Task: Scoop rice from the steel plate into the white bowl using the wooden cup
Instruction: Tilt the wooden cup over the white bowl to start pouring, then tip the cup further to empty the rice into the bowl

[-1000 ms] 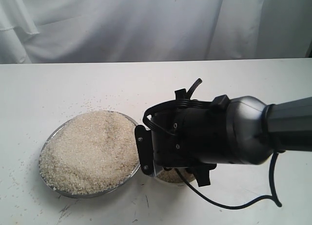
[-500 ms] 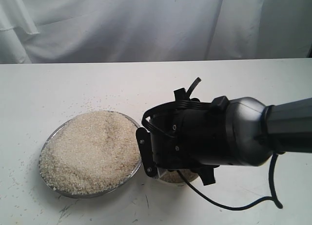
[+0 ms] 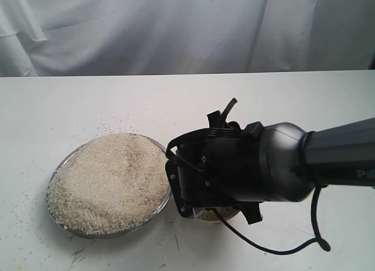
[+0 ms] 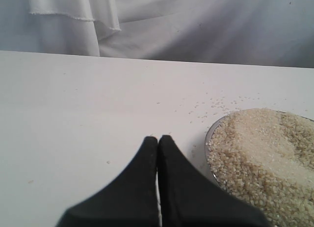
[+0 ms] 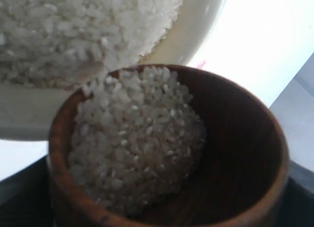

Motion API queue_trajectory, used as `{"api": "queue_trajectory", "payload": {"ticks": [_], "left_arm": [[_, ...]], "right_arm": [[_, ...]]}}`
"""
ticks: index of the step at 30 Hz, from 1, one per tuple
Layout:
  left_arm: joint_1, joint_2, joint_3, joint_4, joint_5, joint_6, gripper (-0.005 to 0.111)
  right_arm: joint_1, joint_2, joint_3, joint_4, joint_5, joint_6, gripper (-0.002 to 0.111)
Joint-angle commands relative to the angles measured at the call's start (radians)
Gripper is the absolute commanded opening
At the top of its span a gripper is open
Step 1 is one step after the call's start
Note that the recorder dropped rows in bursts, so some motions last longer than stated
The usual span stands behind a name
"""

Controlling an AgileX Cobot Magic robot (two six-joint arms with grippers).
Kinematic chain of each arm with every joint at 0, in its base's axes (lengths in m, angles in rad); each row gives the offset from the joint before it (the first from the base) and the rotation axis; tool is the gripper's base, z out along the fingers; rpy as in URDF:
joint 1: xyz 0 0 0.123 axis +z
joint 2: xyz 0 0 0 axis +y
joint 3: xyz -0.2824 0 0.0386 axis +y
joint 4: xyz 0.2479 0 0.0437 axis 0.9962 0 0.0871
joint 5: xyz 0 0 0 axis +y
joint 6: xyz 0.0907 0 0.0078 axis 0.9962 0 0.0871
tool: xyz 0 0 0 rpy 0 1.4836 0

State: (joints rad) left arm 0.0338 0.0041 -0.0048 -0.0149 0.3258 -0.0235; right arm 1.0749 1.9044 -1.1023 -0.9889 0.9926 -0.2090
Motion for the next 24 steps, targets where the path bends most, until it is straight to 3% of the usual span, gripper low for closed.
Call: {"api": "queue_trajectory", "payload": {"ticks": [1,24], "left_arm": [[0.002,-0.004,0.005,-0.002,-0.007,0.0,0.0],[0.002,-0.004,0.005,-0.002,-0.007,0.0,0.0]], "right_arm": [[0.002,-0.006,-0.014,-0.042,0.015,-0.008,0.0],[0.032,0.014,-0.014,-0.111,0.064,-0.053,0.0]]}}
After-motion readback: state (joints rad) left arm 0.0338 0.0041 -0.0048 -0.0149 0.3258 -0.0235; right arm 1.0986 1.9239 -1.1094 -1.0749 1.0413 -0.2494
